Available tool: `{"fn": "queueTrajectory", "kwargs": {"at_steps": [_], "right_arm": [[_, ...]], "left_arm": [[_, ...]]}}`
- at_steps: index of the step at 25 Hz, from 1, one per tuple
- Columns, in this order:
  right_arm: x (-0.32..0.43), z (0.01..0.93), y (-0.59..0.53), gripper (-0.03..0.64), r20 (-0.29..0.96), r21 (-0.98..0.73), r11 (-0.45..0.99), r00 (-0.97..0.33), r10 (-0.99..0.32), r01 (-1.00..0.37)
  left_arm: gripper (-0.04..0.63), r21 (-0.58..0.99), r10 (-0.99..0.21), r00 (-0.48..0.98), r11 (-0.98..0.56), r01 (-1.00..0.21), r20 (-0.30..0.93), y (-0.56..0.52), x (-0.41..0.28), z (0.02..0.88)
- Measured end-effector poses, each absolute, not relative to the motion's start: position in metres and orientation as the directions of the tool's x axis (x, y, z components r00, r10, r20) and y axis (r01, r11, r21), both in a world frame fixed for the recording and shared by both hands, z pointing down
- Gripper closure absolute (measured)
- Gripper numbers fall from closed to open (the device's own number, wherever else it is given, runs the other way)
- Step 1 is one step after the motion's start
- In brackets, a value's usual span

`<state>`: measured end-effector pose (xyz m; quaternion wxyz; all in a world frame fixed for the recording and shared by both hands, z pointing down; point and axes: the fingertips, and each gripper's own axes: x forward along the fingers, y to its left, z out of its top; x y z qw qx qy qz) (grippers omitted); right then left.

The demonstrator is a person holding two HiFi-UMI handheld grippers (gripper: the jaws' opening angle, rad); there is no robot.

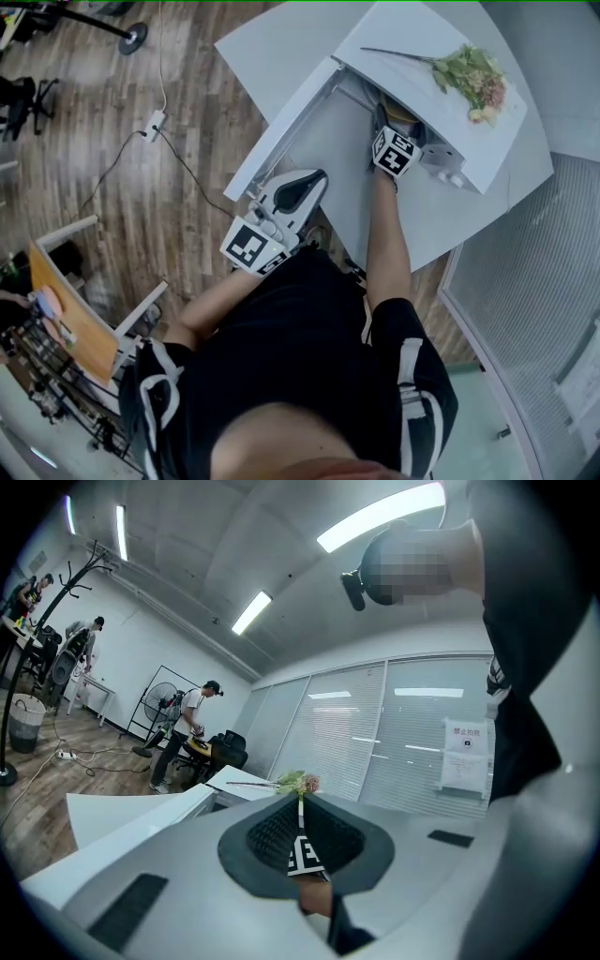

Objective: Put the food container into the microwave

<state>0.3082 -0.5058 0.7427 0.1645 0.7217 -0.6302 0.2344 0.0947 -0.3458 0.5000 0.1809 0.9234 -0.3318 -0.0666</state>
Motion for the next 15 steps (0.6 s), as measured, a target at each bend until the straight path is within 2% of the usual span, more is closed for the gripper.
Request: {"fn": "queueTrajectory", "kwargs": {"at_steps": [15], "right_arm": [[0.315, 0.783, -0.522, 0.127, 0.621, -0.066, -0.153, 0.08, -0.78, -0.986]], "left_arm": [[0.563, 0.413, -0.618, 0.786, -0.71, -0.57, 0.022, -0.351, 0.094, 0.515]]}}
